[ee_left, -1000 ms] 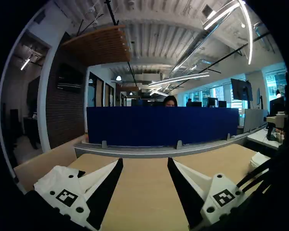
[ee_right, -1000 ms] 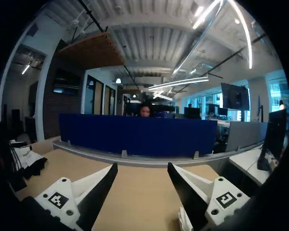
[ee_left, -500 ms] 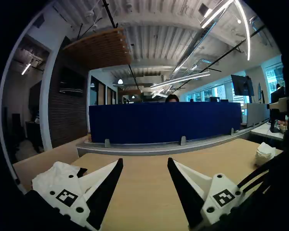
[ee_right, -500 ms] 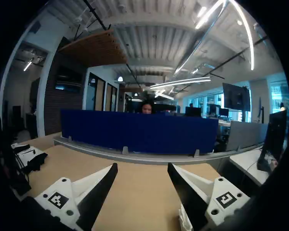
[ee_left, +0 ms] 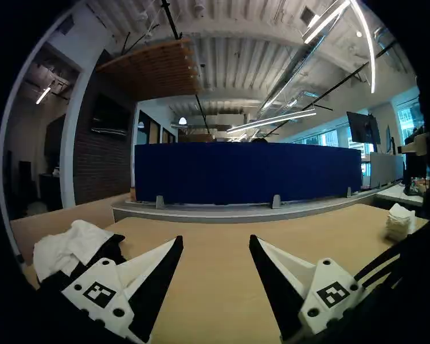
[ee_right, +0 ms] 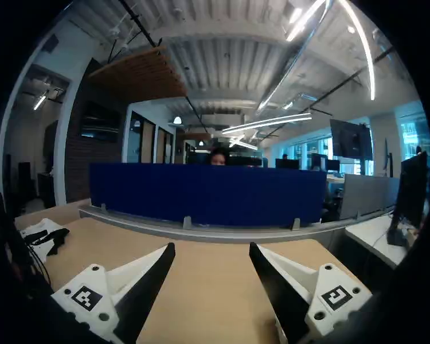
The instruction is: Fold towel
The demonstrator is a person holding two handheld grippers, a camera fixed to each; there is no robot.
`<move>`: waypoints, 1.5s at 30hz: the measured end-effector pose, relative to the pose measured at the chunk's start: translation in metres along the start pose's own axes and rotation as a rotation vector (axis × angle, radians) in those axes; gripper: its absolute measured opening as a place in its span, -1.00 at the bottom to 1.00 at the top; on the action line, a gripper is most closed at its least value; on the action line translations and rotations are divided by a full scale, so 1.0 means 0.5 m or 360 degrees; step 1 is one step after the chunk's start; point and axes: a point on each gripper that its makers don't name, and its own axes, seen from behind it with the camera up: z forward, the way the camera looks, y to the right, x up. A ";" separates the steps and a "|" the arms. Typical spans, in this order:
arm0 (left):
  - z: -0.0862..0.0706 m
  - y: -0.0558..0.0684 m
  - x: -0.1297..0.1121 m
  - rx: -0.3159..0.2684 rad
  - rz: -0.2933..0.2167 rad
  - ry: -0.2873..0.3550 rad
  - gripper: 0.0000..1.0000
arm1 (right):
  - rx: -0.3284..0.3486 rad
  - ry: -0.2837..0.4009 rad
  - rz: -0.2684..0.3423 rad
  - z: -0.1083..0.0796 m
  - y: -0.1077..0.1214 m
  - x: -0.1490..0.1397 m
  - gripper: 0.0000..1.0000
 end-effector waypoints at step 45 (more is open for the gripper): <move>0.007 -0.010 -0.101 0.0009 0.0015 -0.0027 0.81 | 0.0001 0.0052 0.0000 0.013 0.009 -0.039 1.00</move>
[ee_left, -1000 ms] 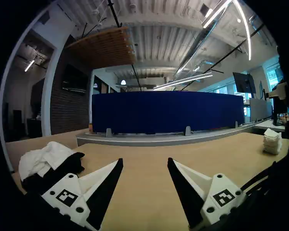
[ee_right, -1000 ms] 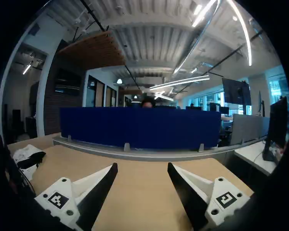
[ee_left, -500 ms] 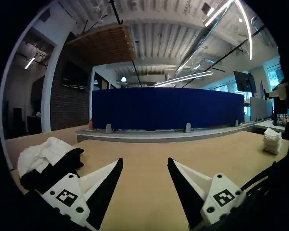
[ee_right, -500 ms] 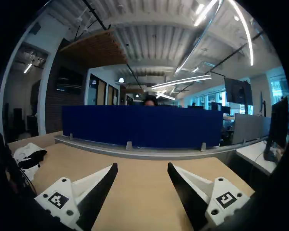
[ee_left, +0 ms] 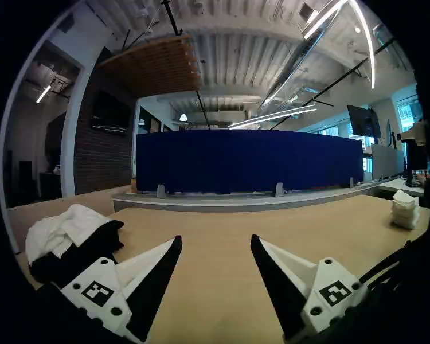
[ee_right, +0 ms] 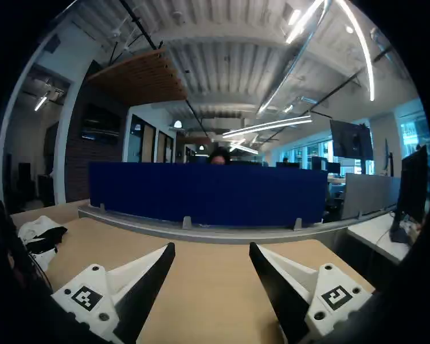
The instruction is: Fold towel
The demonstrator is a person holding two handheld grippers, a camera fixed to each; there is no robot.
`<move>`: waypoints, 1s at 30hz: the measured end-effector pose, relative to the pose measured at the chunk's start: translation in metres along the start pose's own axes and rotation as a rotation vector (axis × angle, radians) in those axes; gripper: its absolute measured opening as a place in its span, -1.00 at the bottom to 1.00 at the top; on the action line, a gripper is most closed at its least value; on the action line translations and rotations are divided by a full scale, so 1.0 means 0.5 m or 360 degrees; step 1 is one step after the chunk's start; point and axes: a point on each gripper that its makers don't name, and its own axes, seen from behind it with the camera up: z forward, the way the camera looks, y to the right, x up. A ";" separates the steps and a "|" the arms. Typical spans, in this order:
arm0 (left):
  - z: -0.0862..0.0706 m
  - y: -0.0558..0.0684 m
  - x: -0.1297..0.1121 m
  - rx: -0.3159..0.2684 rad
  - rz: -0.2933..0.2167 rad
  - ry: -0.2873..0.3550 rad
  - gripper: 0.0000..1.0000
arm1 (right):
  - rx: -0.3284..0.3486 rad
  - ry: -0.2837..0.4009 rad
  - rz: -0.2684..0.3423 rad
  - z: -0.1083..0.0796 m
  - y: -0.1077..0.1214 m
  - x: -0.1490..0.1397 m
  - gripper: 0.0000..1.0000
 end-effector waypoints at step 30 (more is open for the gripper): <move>-0.002 0.001 0.002 0.0000 0.0000 0.0000 0.87 | -0.0134 0.0043 0.0071 0.006 0.100 -0.124 1.00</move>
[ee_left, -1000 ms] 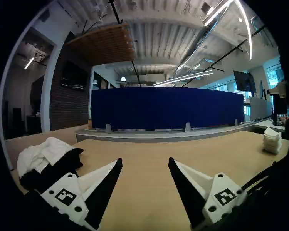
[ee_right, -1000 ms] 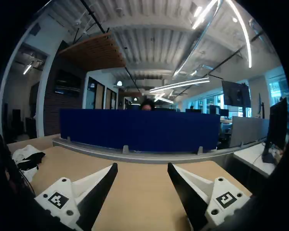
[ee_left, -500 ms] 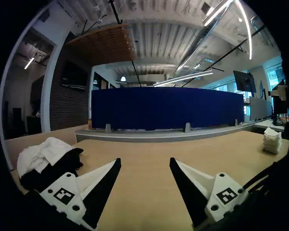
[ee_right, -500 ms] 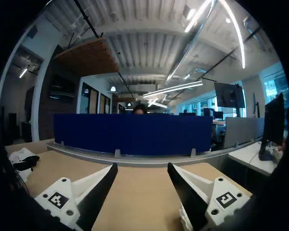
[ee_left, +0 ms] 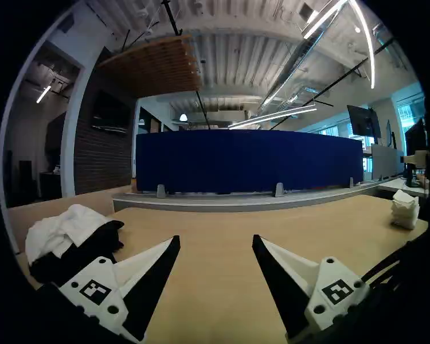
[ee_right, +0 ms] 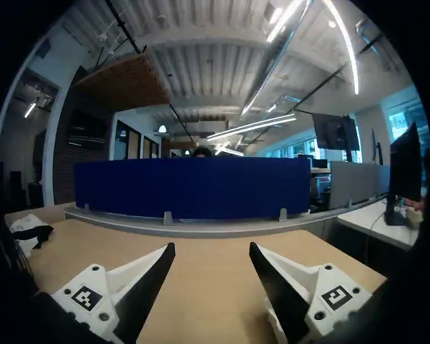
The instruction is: Fold towel
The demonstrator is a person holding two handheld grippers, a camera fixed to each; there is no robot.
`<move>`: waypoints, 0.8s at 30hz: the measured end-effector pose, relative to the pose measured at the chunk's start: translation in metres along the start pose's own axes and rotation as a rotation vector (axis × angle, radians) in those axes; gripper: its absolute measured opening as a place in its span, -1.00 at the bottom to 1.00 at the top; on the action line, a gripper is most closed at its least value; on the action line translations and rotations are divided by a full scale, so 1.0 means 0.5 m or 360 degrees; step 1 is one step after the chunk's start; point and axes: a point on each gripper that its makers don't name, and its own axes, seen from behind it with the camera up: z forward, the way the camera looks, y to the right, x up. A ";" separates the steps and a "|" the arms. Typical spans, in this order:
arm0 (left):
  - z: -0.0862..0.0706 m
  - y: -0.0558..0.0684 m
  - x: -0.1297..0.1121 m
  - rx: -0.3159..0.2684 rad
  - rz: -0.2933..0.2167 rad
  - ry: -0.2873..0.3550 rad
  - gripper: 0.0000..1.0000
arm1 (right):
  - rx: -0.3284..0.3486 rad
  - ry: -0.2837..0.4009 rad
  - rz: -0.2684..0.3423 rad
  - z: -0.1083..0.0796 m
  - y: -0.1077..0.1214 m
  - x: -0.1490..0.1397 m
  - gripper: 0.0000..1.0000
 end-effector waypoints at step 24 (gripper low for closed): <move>-0.001 0.000 0.000 0.0000 0.0000 0.0000 0.87 | -0.0020 -0.0010 0.0071 0.001 0.054 -0.136 1.00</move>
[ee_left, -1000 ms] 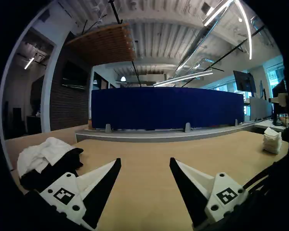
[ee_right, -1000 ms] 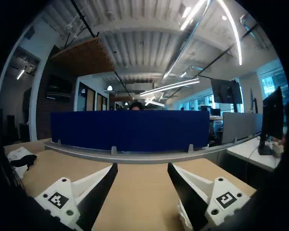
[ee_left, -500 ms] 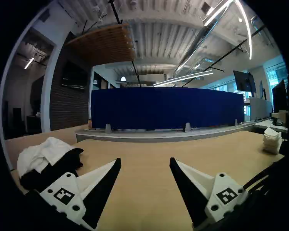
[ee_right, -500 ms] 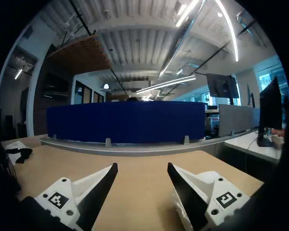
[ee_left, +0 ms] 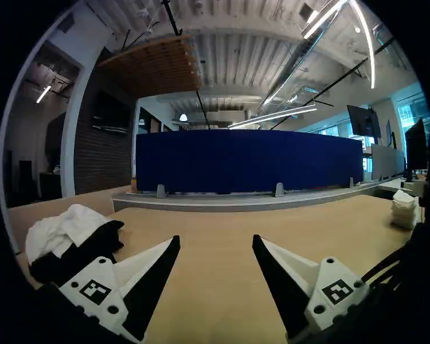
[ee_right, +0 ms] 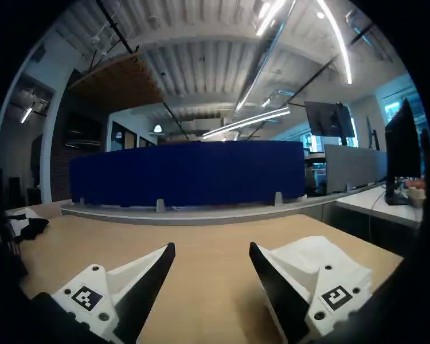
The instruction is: Fold towel
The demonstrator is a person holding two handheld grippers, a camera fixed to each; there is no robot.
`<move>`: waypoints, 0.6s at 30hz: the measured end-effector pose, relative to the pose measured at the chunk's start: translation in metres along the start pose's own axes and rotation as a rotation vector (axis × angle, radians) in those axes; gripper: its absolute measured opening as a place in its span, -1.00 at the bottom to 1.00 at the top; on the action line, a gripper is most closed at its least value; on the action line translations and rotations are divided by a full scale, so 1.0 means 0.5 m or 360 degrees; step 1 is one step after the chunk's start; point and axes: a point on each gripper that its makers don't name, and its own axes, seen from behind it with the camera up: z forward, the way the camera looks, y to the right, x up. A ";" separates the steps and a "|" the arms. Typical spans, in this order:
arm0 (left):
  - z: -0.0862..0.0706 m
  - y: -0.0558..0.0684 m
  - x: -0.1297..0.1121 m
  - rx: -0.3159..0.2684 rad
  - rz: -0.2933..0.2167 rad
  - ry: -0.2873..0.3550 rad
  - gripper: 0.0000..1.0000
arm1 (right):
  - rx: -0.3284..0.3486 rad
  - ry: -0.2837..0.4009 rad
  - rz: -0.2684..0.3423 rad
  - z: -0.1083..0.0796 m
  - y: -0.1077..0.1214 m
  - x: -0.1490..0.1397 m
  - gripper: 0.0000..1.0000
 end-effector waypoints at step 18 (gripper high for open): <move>0.000 -0.002 0.000 0.0000 0.0000 0.0000 0.87 | 0.0005 -0.0003 -0.0013 0.000 -0.003 -0.030 1.00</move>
